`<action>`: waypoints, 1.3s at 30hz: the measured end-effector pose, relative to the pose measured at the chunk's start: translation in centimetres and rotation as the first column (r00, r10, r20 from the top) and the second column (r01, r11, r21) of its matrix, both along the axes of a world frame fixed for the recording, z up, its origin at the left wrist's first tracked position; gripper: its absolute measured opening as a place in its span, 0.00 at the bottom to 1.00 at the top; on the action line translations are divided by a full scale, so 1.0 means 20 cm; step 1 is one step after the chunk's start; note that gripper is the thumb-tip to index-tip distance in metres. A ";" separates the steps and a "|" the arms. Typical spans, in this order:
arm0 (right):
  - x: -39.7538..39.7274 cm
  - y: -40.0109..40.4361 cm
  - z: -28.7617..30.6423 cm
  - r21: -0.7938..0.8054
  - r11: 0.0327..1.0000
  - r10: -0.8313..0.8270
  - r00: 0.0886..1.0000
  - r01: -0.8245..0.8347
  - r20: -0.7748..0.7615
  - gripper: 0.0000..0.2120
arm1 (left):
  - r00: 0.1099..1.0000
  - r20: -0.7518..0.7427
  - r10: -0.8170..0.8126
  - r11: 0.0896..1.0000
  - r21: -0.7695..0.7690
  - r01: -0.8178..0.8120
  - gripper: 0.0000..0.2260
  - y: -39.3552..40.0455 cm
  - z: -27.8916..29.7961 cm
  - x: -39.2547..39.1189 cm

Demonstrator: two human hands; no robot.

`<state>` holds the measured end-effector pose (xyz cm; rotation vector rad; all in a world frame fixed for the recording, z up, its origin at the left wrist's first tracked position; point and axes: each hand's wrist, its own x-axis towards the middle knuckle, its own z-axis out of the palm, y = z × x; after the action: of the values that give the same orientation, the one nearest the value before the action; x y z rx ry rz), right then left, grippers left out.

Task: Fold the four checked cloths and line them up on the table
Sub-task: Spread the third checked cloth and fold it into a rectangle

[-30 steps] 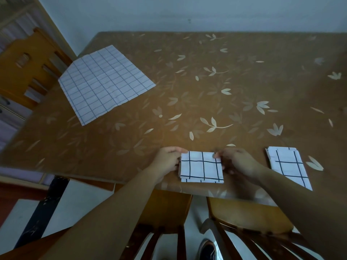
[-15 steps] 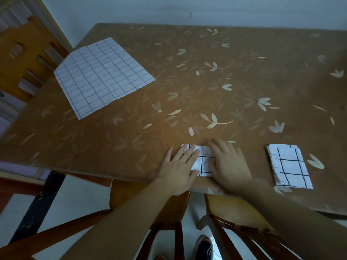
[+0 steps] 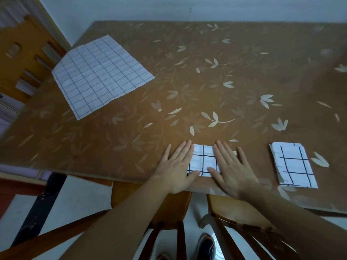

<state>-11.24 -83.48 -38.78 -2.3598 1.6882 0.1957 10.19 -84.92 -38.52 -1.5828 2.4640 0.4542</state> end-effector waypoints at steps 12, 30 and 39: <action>0.07 -0.06 0.14 0.029 0.934 -0.356 0.924 0.355 0.141 0.29 | 0.998 -0.044 0.054 0.996 0.073 -0.051 0.37 -0.02 0.07 -0.04; 0.09 -0.22 0.23 0.308 0.901 -0.373 0.908 0.306 0.189 0.16 | 0.952 -0.269 0.142 0.988 -0.019 -0.153 0.24 -0.07 0.16 -0.07; 0.05 -0.20 0.36 0.454 0.882 -0.391 0.739 0.130 0.548 0.07 | 0.886 -0.434 0.162 0.986 0.038 -0.161 0.03 -0.11 0.24 -0.05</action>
<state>-10.25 -87.56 -31.66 -1.5995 1.4464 -0.2685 9.13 -87.17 -33.75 -1.8665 2.6405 0.9304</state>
